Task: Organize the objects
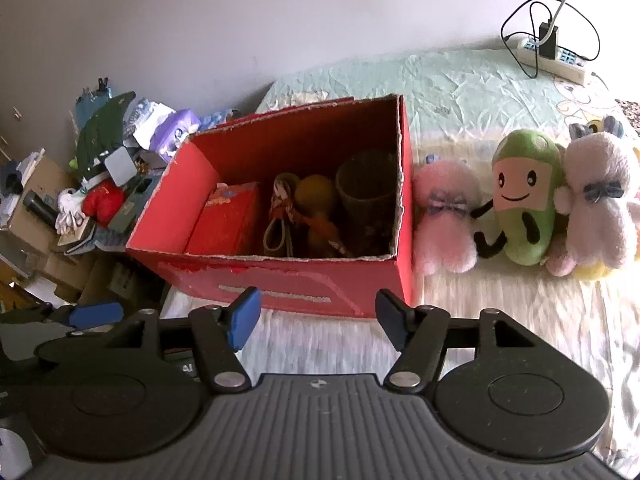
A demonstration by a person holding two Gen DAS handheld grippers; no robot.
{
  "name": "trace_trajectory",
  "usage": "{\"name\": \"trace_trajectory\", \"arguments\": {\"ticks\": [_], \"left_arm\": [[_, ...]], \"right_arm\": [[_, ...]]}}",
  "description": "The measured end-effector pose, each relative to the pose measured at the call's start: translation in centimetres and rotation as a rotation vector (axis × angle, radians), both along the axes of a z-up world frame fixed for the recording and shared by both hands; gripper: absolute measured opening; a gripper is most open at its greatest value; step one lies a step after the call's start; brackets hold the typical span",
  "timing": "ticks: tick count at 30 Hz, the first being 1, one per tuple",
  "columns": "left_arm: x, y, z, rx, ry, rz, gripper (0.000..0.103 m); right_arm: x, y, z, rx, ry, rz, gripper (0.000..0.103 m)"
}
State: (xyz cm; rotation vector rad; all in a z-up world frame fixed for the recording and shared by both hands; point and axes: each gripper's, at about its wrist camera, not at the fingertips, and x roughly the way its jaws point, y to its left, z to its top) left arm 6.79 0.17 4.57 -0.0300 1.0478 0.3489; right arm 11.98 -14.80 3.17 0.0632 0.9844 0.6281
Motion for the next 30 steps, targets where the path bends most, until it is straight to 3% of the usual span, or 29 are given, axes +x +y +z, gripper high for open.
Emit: {"name": "trace_trajectory", "arguments": {"ticks": [15,20,25,30], "left_arm": [[2.0,4.2,2.7,0.037,-0.117,-0.051,0.102],[3.3,5.9,2.7,0.013,-0.119,-0.077,0.102],[4.5,7.0,2.5,0.052,-0.140,-0.091,0.102],[5.4,7.8,1.9,0.023,-0.130,-0.129,0.102]], "right_arm": [[0.8,3.5,2.6,-0.024,-0.102,-0.126,0.075],[1.6,5.3,2.5,-0.054,-0.122,-0.166,0.078],[2.3,6.7,2.2,-0.095,-0.132,-0.199,0.079],[2.7,7.4,1.9,-0.126,-0.135,-0.236,0.079]]}}
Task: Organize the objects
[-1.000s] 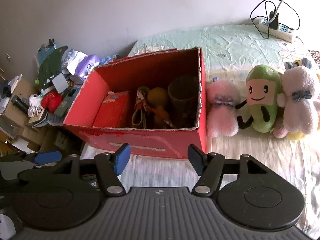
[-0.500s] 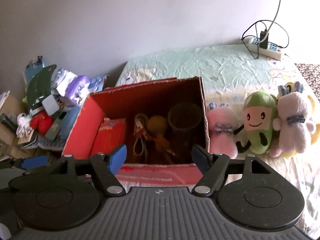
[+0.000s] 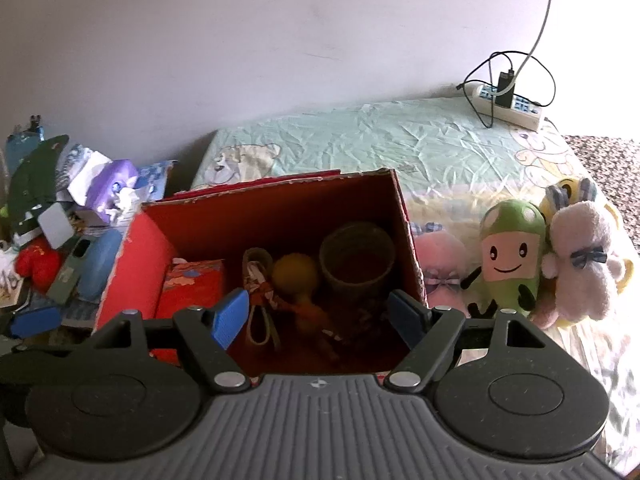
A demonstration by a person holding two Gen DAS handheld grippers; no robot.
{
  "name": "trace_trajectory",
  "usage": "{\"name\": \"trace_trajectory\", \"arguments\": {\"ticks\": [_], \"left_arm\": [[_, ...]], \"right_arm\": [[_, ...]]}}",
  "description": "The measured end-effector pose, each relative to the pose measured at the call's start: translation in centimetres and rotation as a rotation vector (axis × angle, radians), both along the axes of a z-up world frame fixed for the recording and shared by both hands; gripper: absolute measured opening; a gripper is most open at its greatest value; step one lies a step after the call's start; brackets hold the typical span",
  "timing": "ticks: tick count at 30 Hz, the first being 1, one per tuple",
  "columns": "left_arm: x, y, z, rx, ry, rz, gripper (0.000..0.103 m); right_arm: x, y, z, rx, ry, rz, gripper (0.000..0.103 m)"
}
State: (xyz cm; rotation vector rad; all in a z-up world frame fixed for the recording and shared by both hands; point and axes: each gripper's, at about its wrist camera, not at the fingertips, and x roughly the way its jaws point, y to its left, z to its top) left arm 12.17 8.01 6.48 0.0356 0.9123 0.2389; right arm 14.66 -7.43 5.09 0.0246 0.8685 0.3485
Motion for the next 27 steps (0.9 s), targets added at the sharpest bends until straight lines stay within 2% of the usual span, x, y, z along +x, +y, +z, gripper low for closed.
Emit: {"name": "trace_trajectory", "arguments": {"ticks": [11,20,27], "left_arm": [[1.3,1.3,-0.9,-0.041,0.021,0.006,0.102],[2.2,1.1,-1.0,-0.018,0.028,0.033,0.102],[2.6,0.5,-1.0,-0.038,0.023,0.023,0.102]], "right_arm": [[1.0,1.1,-0.6,-0.060,-0.011,-0.013,0.082],[2.0,1.9,-0.7,-0.070,-0.014,0.021,0.082],[2.4,1.3,-0.8,-0.086,-0.006,0.020,0.082]]}}
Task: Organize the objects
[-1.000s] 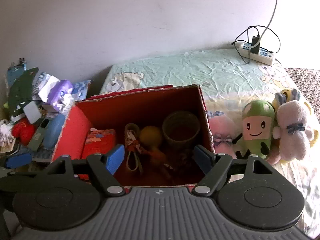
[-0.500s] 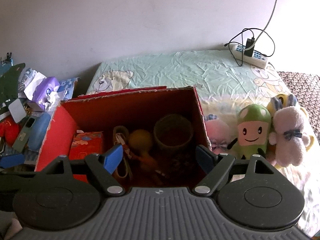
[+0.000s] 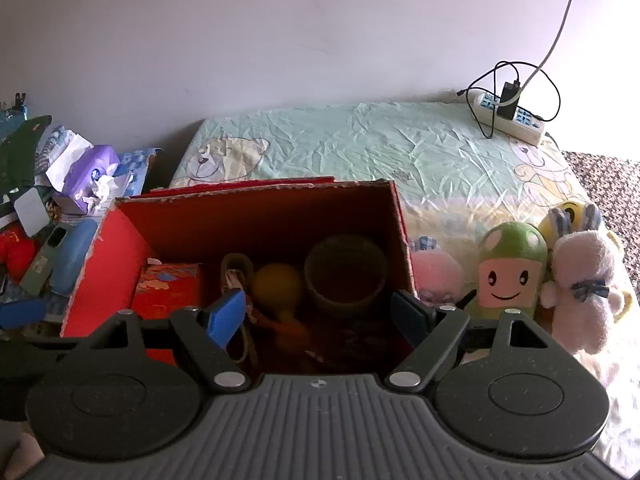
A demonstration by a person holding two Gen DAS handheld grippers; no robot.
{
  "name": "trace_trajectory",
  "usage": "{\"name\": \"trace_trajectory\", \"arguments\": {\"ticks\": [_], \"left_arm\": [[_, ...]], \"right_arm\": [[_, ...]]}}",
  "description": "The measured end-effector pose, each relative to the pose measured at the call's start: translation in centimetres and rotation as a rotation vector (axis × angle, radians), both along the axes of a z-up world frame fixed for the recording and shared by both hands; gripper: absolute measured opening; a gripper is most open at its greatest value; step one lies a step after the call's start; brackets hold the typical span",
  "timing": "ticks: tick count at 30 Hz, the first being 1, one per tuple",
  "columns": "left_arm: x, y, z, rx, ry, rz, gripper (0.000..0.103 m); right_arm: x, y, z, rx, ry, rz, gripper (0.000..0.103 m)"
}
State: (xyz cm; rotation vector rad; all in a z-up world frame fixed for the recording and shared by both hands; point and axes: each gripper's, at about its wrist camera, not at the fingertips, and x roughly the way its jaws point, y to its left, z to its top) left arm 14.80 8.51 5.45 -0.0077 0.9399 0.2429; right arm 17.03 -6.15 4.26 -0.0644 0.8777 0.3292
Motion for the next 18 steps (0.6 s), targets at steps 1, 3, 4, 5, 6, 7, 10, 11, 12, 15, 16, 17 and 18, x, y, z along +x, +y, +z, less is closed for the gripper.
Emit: {"name": "trace_trajectory", "arguments": {"ticks": [1,3,4,5,6,7,10,11,12,15,16,17,18], "left_arm": [[0.0,-0.1,0.0,-0.005,0.001,-0.002,0.102],[0.0,-0.4,0.0,-0.005,0.000,-0.007,0.102],[-0.1,-0.5,0.0,-0.003,0.001,-0.009,0.102],[-0.1,-0.6,0.0,-0.001,0.003,-0.012,0.102],[-0.1,-0.8,-0.1,0.000,0.006,-0.017,0.102],[-0.1,-0.9,-0.1,0.002,0.010,-0.022,0.102],[-0.3,-1.1,-0.3,0.010,0.020,-0.025,0.102],[-0.3,-1.2,-0.3,0.012,0.022,-0.028,0.102],[-0.4,-1.2,-0.4,0.018,0.024,-0.028,0.102],[-0.3,-1.2,-0.6,0.032,0.040,-0.024,0.102],[-0.3,-1.1,-0.7,0.029,0.044,-0.023,0.102],[-0.4,-1.1,-0.7,0.025,0.047,-0.023,0.102],[-0.4,-1.0,-0.8,0.021,0.047,-0.025,0.102]], "right_arm": [[0.0,-0.1,0.0,-0.001,0.000,-0.006,0.082],[0.1,-0.3,-0.1,0.004,0.005,-0.007,0.082],[0.1,-0.4,0.0,0.009,0.008,-0.005,0.082],[0.2,-0.4,0.0,0.015,0.010,-0.006,0.082],[0.2,-0.5,0.0,0.021,0.012,-0.009,0.082],[0.2,-0.6,-0.1,0.028,0.016,-0.011,0.082],[0.1,-0.7,-0.2,0.041,0.023,-0.012,0.082],[0.0,-0.8,-0.2,0.044,0.023,-0.014,0.082],[0.0,-0.8,-0.3,0.046,0.024,-0.014,0.082],[-0.2,-0.8,-0.5,0.049,0.029,-0.015,0.082],[-0.3,-0.9,-0.5,0.051,0.031,-0.016,0.082],[-0.3,-0.9,-0.6,0.051,0.034,-0.016,0.082],[-0.3,-0.9,-0.7,0.049,0.036,-0.017,0.082]]}}
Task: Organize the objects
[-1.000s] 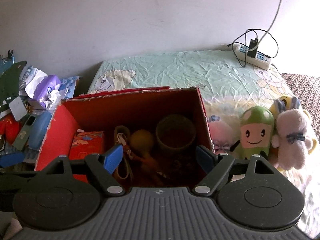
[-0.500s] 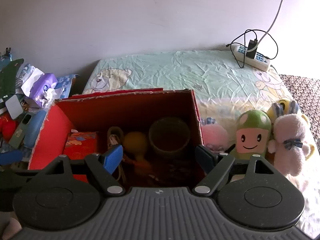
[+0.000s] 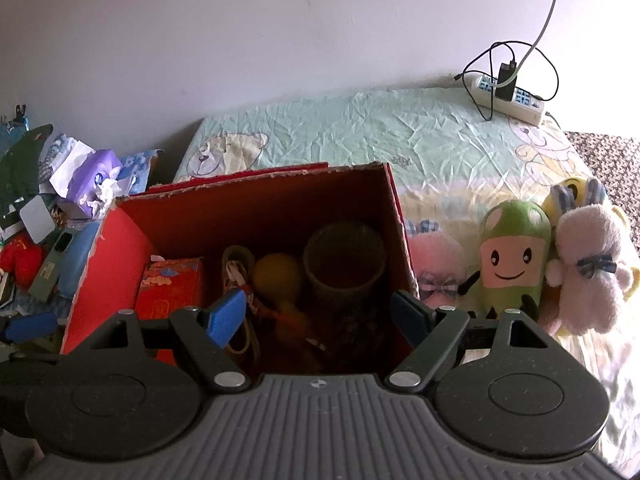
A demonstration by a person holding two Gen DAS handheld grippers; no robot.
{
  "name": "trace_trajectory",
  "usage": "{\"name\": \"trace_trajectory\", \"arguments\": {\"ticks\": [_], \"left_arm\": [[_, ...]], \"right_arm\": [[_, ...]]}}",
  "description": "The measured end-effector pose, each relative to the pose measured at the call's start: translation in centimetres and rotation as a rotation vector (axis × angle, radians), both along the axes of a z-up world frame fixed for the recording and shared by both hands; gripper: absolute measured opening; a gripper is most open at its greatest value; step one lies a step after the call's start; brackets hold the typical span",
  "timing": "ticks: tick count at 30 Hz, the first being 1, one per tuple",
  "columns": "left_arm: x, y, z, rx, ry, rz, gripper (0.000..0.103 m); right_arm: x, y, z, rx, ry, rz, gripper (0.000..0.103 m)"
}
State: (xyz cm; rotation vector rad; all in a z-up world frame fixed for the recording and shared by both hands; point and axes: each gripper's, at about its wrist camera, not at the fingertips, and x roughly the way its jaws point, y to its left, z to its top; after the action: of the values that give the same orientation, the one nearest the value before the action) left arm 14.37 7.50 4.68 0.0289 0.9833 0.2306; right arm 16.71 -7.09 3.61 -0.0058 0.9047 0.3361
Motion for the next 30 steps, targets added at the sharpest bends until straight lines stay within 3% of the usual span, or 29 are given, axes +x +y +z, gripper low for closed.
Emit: {"name": "trace_trajectory", "arguments": {"ticks": [8,30], "left_arm": [[0.0,-0.3,0.1,0.003,-0.012,-0.012,0.102],[2.0,0.1,-0.7,-0.036,0.070,-0.042,0.102]], "right_arm": [[-0.3,-0.3,0.0,-0.010,-0.010,-0.008,0.082],[1.2,-0.4,-1.5,0.027,0.062,-0.013,0.082]]}}
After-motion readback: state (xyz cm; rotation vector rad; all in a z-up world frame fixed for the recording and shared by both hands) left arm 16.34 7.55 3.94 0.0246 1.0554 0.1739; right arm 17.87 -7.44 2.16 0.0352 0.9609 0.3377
